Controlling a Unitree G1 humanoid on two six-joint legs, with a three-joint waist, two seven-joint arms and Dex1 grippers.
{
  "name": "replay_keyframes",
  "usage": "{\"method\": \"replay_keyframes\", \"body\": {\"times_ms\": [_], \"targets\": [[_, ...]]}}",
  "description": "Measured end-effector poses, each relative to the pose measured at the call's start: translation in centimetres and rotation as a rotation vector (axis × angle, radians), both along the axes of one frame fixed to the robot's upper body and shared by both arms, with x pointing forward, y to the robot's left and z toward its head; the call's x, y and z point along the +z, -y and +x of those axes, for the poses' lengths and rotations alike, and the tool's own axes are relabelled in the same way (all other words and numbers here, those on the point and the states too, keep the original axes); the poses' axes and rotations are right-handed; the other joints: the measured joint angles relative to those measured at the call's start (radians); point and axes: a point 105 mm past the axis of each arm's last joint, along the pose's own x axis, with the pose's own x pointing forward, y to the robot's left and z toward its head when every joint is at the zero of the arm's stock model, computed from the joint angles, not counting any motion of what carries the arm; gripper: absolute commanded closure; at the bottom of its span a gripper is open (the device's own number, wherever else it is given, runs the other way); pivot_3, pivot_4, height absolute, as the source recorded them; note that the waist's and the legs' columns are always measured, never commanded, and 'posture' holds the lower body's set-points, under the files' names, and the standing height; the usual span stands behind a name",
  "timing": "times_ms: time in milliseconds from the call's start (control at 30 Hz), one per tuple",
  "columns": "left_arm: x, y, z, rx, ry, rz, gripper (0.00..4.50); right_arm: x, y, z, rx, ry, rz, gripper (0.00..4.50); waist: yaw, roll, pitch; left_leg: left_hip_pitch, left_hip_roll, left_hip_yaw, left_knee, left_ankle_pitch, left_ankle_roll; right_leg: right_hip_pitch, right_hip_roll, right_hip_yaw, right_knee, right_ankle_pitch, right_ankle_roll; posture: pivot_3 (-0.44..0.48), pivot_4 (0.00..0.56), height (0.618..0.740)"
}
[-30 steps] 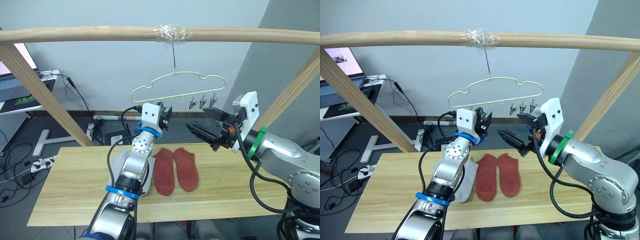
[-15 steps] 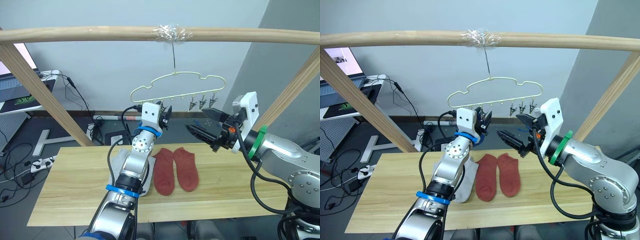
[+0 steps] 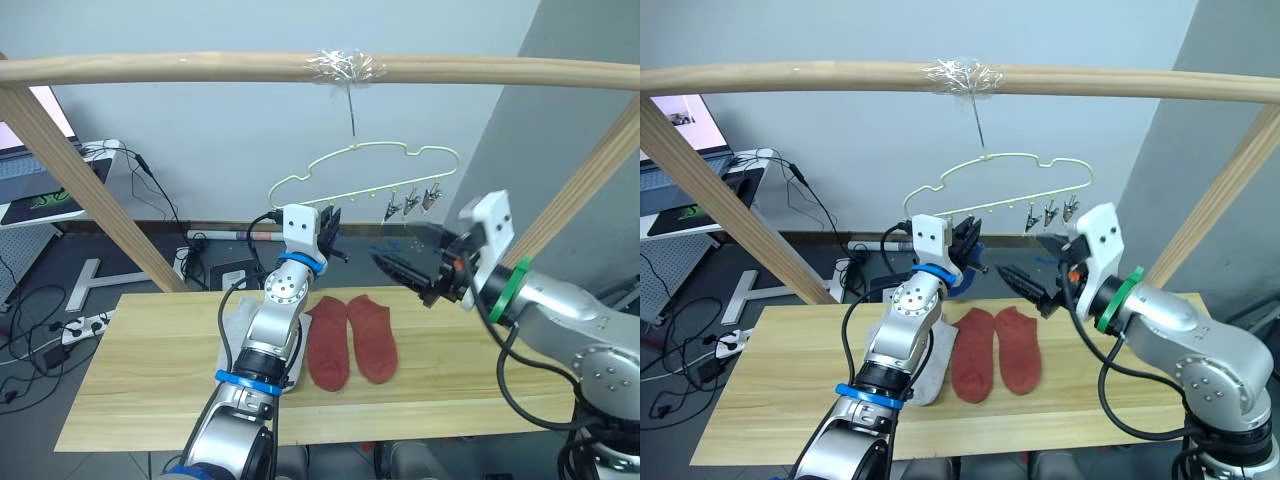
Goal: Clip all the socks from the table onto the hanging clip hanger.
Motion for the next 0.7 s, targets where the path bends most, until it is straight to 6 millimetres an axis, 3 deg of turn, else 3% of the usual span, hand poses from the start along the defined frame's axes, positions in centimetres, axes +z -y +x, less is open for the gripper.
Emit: {"method": "replay_keyframes", "body": {"times_ms": [67,133,400,500,700], "targets": [[0.3,0.2,-0.3,-0.064,-0.046,-0.061,4.38,-4.0,0.6,0.4,-0.06,-0.092,-0.094,0.0,-0.001,0.0,0.0,0.0,0.0,0.0,0.0,0.0,0.0,0.0,0.0,0.0,0.0,0.0,0.0,0.053,0.119,0.74],[0.4,0.0,-0.4,-0.101,-0.085,-0.106,4.38,-6.5,0.9,0.8,-0.093,-0.118,-0.163,0.0,-0.003,0.0,0.0,0.0,0.0,0.001,0.0,0.0,0.0,0.0,0.0,0.001,0.0,0.0,0.0,0.062,0.119,0.74],[0.5,-1.5,-0.8,-0.184,-0.252,-0.237,4.38,-14.0,0.4,3.7,-0.18,-0.158,-0.271,0.0,-0.026,-0.001,0.0,0.002,0.0,0.0,0.0,0.001,-0.001,0.0,0.001,0.0,0.003,0.0,0.0,0.085,0.116,0.74],[0.6,-1.7,-0.9,-0.189,-0.268,-0.235,4.38,-16.4,-0.9,4.5,-0.175,-0.187,-0.269,0.0,-0.025,0.0,0.0,0.003,0.0,0.0,0.0,0.002,-0.002,0.0,0.001,0.001,0.004,0.0,0.0,0.085,0.116,0.74],[0.7,-1.7,-1.1,-0.198,-0.278,-0.24,4.38,-18.3,-2.0,6.3,-0.144,-0.162,-0.326,0.0,-0.024,0.0,0.0,0.003,0.0,0.0,0.0,0.003,-0.005,0.0,0.0,0.0,0.004,0.0,0.0,0.109,0.118,0.74]]}}
